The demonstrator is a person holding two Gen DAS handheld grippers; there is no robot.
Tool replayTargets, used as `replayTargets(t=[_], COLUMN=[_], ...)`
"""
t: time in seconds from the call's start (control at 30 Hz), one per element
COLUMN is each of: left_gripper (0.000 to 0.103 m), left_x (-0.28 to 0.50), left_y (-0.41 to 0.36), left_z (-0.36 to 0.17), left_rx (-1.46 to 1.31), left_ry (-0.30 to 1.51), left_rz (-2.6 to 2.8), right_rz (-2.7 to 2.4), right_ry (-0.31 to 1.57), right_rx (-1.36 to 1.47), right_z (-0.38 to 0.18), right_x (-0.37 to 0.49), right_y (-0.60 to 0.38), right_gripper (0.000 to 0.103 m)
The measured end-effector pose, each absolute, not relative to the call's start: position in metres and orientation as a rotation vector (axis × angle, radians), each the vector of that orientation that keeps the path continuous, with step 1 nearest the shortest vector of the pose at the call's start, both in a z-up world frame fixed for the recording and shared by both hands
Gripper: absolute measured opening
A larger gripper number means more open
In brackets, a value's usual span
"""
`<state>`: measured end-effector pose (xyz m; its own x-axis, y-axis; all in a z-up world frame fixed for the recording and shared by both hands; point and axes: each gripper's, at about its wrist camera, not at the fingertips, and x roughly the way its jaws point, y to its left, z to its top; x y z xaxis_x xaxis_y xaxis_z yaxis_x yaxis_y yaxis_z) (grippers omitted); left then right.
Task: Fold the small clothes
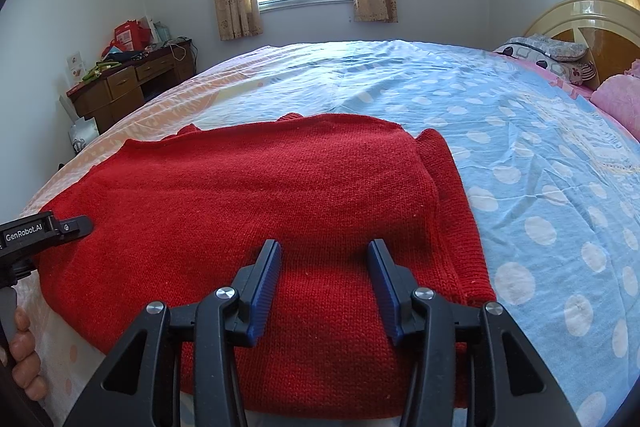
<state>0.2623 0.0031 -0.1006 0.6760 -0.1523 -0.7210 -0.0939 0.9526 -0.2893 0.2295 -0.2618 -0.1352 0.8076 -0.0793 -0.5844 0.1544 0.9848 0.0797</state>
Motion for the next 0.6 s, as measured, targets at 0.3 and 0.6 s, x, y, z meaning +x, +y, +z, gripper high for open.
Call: replayTargets(t=[0.3, 0.6], left_gripper=[0.028, 0.043], left_x=[0.254, 0.26], left_y=[0.018, 0.05], left_z=[-0.09, -0.119], left_rx=[-0.452, -0.702], left_ry=[0.748, 0.77], left_rz=[-0.152, -0.193], right_rz=[-0.127, -0.127], right_ry=[0.621, 0.621], right_rx=[0.118, 0.118], right_z=[-0.135, -0.135], right_x=[0.229, 0.229], right_y=[-0.262, -0.262], right_gripper=[0.047, 0.047])
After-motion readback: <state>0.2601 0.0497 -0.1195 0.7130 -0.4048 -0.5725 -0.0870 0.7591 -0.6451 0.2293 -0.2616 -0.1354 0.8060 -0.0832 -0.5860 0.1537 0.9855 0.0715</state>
